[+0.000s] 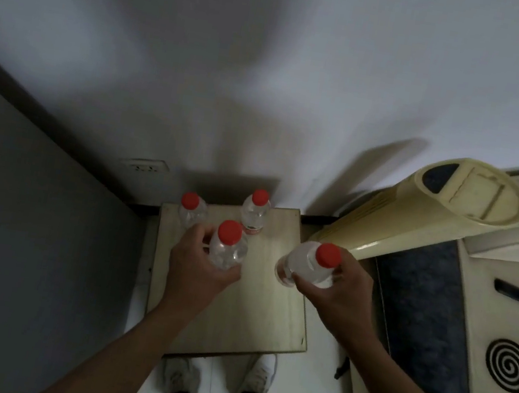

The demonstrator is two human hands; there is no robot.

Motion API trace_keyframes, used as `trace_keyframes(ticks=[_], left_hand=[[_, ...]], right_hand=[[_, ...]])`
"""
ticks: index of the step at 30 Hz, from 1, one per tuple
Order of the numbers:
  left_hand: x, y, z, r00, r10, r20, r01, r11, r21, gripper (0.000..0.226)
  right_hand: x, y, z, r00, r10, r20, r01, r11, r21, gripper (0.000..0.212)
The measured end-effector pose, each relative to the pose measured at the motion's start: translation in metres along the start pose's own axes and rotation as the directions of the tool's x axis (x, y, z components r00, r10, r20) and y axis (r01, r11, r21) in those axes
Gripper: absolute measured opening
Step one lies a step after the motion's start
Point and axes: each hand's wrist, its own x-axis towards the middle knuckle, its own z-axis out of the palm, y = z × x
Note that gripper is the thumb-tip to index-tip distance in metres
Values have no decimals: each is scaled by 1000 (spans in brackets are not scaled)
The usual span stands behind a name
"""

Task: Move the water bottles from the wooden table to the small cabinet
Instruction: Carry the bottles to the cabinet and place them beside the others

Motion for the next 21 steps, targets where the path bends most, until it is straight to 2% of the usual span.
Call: trace_keyframes(ticks=[7,21], left_hand=[[9,-42,27,999,33,22,-33,999,25,64],[26,-82,55,998,23,59,-27,998,59,64]], right_hand=[[16,39,44,999,32,-24,-33,999,-41,67],[42,68,70,999,5,-53,-8,999,-51,69]])
